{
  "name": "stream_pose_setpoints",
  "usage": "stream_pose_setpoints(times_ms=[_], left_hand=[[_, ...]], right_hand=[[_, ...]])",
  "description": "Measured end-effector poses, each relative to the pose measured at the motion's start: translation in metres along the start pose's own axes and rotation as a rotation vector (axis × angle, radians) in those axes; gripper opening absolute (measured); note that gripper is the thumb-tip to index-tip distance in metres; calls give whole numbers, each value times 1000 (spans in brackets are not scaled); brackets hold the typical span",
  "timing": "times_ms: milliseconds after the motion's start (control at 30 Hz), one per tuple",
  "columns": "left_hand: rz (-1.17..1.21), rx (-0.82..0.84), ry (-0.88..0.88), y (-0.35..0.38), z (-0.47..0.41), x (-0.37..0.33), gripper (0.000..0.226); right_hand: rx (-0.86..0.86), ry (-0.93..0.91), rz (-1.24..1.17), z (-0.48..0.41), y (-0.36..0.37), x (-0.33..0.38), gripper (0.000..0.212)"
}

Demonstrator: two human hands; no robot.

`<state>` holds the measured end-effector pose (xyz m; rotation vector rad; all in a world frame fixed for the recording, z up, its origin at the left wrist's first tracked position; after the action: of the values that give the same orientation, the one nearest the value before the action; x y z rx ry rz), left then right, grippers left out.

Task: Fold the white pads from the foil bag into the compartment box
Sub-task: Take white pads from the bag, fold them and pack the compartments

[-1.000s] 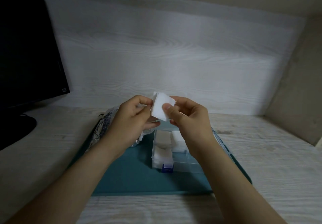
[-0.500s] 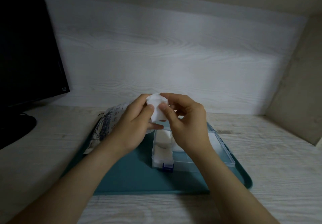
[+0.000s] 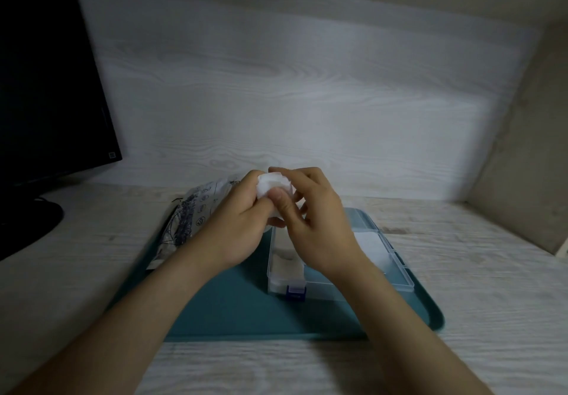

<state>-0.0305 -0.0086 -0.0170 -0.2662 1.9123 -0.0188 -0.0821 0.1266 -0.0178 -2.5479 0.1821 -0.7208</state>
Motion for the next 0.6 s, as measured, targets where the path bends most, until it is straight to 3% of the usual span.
stream_pose_setpoints(times_ms=[133,267,400,500,600], left_hand=[[-124,-22,64,-1,-2,7,28],[-601,-166,342,-4,5,4,33],[-883,-103,469,-4,6,6,34],[-1009,-32,415,-7,6,13,37],[-1052,43,297,-9,4,22,29]], right_hand=[[-230,154,-177,-4,-14,-3,17],[-339,431,-234,-2,-30,-10,20],[-3,586,-232,1,-43,-12,8],[277,634,-243,9,-45,-6,17],[391,656,-172,14,-43,-1,25]])
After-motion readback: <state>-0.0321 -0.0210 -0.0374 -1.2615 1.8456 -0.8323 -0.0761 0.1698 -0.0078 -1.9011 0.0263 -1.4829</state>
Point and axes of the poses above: each hand's wrist, its own z-axis away from the middle knuckle, its own y-axis out of the palm, x = y × z, the point moved 2 cm from there along -z, towards the middle knuckle, and after that the axes turned 4 degrees about -y, right-handed, at the moved point
